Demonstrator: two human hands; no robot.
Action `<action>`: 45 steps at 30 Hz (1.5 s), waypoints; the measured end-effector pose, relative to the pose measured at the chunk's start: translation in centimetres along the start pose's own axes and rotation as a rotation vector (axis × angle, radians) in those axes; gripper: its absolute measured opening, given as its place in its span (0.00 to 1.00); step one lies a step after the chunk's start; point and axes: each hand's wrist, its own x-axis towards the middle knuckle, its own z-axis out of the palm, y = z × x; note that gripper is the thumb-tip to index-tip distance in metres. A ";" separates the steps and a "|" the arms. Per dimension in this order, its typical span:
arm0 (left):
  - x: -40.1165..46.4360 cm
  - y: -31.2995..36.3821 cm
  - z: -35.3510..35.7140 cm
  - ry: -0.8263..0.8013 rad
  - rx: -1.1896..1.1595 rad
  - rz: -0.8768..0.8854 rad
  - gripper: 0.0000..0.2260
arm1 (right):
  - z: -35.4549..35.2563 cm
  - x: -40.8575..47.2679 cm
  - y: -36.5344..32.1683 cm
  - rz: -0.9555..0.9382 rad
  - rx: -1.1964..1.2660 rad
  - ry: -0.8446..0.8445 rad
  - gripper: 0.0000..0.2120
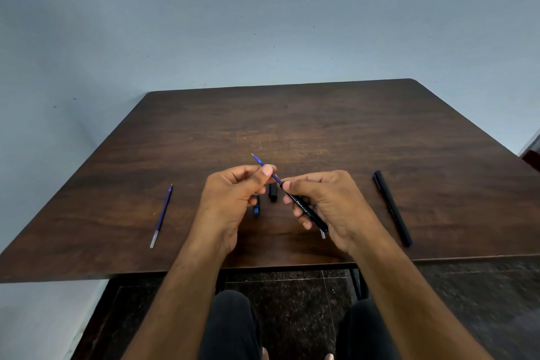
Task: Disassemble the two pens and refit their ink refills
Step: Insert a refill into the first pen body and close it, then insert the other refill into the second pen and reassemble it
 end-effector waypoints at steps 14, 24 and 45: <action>1.0 0.7 -1.4 0.161 -0.136 0.079 0.05 | 0.4 -0.2 0.1 0.022 -0.028 -0.046 0.04; 1.7 1.5 -3.7 0.310 -0.119 0.143 0.07 | 0.8 -0.3 -0.1 0.025 -0.044 -0.070 0.05; 2.1 0.6 -13.6 0.502 0.823 -0.047 0.10 | 5.5 0.7 0.4 0.054 -0.114 -0.061 0.04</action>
